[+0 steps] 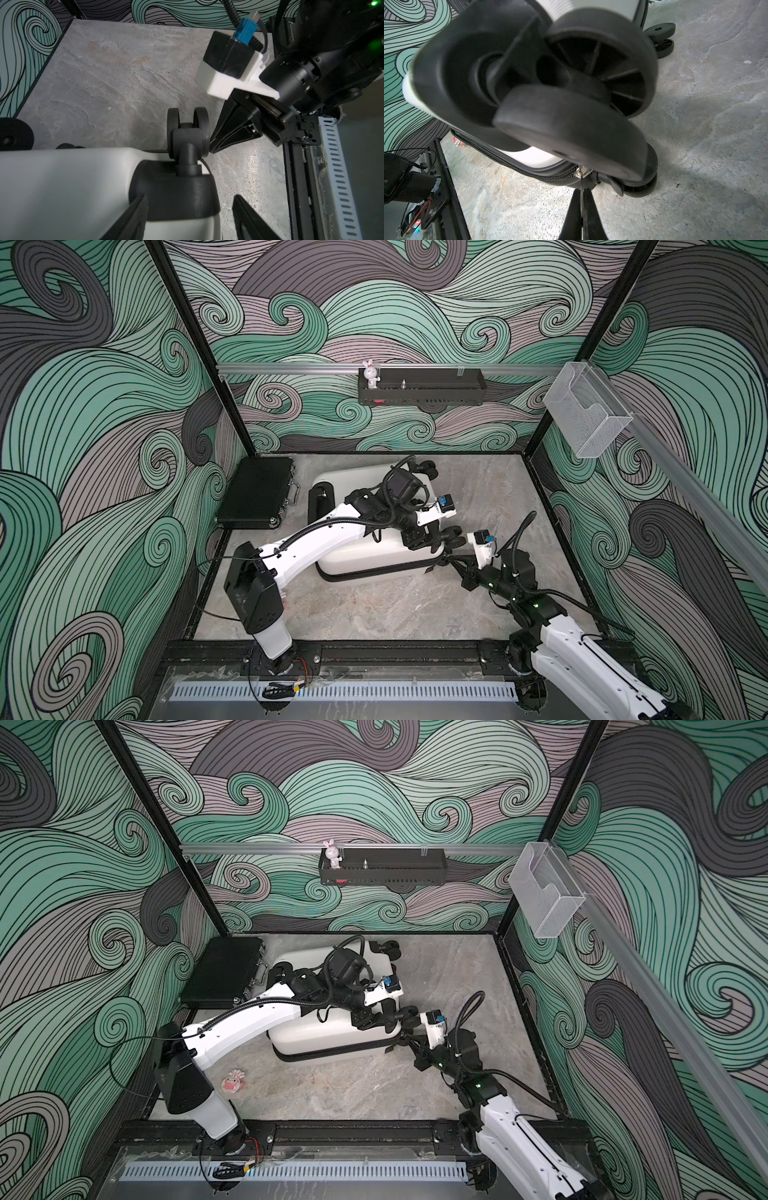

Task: Open the suitcase zippers
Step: Pick up the suitcase from the center of the board.

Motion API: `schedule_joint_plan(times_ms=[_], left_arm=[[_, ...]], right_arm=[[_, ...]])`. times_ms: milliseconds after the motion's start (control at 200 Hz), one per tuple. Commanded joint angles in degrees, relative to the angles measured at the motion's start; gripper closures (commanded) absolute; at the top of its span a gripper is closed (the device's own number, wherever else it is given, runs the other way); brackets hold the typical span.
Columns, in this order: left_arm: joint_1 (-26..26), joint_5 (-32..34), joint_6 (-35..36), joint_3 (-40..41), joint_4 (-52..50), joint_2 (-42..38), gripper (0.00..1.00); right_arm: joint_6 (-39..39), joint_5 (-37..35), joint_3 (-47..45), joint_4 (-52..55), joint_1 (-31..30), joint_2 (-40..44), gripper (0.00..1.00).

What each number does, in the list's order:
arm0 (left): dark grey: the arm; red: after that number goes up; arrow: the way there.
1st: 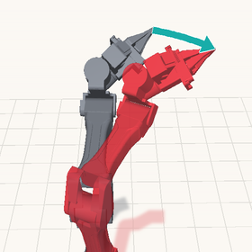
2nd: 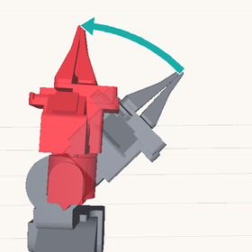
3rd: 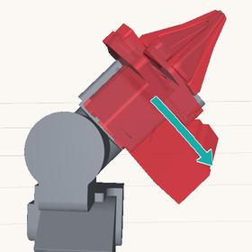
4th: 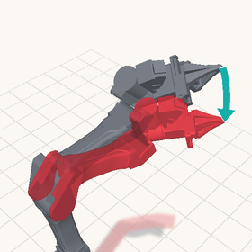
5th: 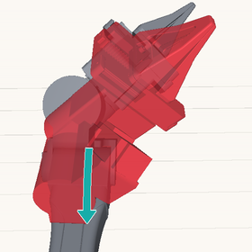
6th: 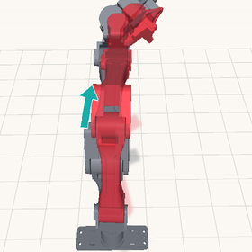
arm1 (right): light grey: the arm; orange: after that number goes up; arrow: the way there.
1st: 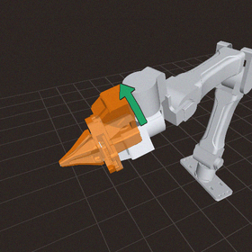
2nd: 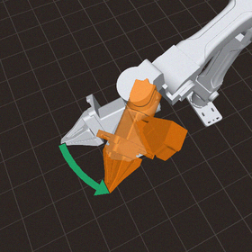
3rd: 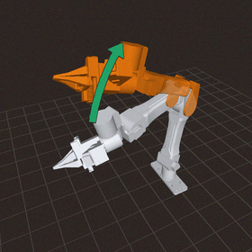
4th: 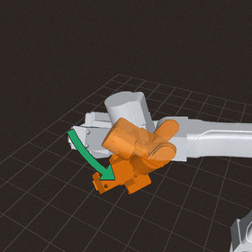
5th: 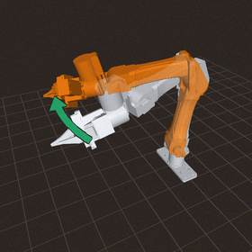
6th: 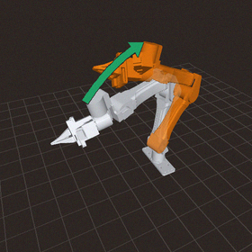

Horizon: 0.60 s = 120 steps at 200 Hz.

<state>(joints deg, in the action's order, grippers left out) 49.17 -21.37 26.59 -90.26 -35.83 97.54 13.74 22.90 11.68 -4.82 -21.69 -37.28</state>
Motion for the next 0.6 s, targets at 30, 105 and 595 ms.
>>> schedule_joint_plan(times_ms=[30,105,595], left_arm=[[1.0,-2.6,2.5,-5.8,-3.6,3.9,0.32],[1.4,-3.8,2.8,-7.6,-4.3,5.7,0.32],[3.4,-3.1,3.4,-20.8,-13.4,17.1,0.29]], right_arm=[[-0.4,-0.6,-0.3,-0.3,-0.1,2.0,1.00],[-0.2,-0.4,-0.4,-0.3,-0.2,2.3,1.00],[0.8,-0.4,-1.1,-0.3,-0.1,4.8,1.00]])
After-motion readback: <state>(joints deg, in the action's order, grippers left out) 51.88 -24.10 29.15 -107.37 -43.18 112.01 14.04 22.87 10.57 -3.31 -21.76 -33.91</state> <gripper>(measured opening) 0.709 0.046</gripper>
